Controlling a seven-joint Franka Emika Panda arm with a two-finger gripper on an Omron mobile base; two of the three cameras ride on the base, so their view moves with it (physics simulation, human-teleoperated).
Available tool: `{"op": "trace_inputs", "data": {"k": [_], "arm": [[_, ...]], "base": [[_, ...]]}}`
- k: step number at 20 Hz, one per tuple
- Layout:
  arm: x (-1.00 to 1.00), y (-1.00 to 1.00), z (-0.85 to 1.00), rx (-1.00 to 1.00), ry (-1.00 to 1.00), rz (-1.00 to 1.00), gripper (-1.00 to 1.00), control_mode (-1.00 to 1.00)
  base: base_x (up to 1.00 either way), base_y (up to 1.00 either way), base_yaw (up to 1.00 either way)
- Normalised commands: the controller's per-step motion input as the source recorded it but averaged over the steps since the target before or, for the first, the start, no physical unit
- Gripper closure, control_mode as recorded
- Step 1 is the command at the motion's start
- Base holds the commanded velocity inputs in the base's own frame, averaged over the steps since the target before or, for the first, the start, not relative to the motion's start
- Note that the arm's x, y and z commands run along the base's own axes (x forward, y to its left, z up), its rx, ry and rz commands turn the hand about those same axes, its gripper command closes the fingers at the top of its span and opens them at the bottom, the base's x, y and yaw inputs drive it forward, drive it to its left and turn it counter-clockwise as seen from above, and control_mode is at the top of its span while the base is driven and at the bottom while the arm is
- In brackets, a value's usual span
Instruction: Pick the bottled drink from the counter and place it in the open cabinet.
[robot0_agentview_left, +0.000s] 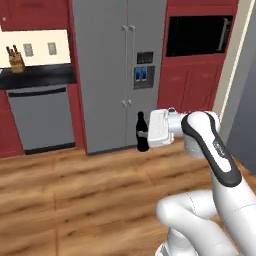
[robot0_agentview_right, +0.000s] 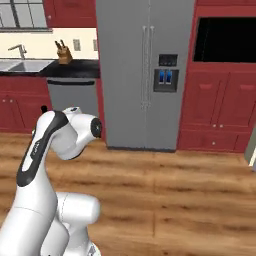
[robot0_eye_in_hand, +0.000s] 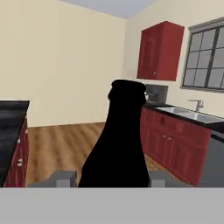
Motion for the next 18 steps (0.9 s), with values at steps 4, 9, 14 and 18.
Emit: {"op": "trace_inputs", "data": {"k": [4,9,14,18], "arm": [[0.00,0.00,0.00,0.00,0.00,0.00,1.00,1.00],[0.00,0.00,0.00,0.00,0.00,0.00,1.00,1.00],[0.00,0.00,0.00,0.00,0.00,0.00,1.00,1.00],[0.00,0.00,0.00,0.00,0.00,0.00,1.00,1.00]], "base": [[0.00,0.00,-0.92],[-0.01,0.00,-0.92],[-0.03,0.00,-0.92],[-0.08,0.00,-0.89]]}}
